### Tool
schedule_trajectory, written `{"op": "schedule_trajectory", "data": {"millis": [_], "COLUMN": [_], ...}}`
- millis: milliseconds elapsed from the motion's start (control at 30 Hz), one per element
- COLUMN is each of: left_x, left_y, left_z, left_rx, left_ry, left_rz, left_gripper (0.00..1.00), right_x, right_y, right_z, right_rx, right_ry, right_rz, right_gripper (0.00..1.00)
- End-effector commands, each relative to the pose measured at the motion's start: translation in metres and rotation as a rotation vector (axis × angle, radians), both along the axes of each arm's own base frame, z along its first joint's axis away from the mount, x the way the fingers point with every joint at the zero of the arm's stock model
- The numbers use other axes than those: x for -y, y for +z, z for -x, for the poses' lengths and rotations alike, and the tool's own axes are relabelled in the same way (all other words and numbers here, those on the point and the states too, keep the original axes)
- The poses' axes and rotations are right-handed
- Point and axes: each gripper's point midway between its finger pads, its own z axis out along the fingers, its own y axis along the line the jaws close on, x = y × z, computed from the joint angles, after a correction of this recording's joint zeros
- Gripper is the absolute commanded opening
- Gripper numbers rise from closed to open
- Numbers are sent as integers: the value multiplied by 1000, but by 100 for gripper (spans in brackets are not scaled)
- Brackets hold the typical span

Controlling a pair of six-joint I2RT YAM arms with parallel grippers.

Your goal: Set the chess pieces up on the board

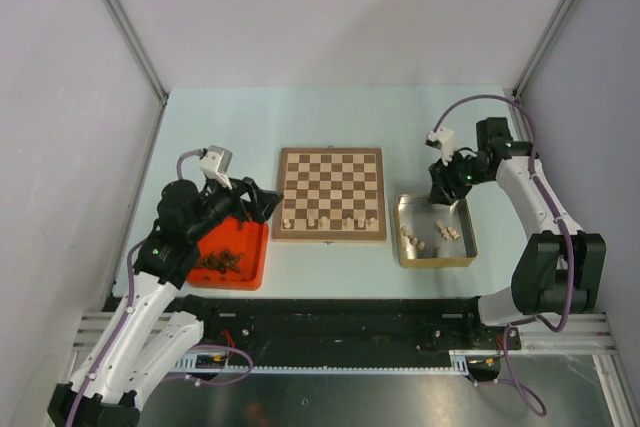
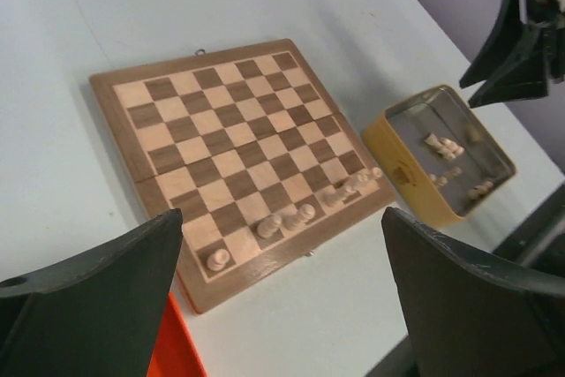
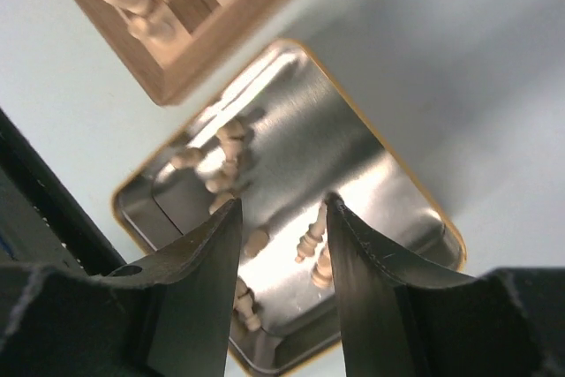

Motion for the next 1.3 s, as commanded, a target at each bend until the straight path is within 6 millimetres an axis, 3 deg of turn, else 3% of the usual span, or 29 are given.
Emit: {"op": "schedule_trajectory", "data": {"millis": [0, 233, 533, 967, 1267], "left_x": [20, 34, 46, 45, 45], "left_y": [20, 14, 8, 0, 0], "left_z": [14, 18, 24, 30, 34], "left_rx": [-49, -84, -91, -94, -92], "left_ry": [-68, -90, -118, -122, -130], "left_rz": [148, 153, 133, 135, 145], "left_gripper": [100, 100, 100, 100, 100], "right_x": [33, 46, 36, 46, 44], "right_y": [-15, -48, -83, -112, -121], "right_z": [4, 12, 9, 11, 15], "right_rx": [-24, -70, -121, -179, -220], "right_ry": [-91, -136, -119, -141, -138], "right_rz": [60, 176, 340, 446, 441], "right_gripper": [47, 47, 48, 49, 43]}}
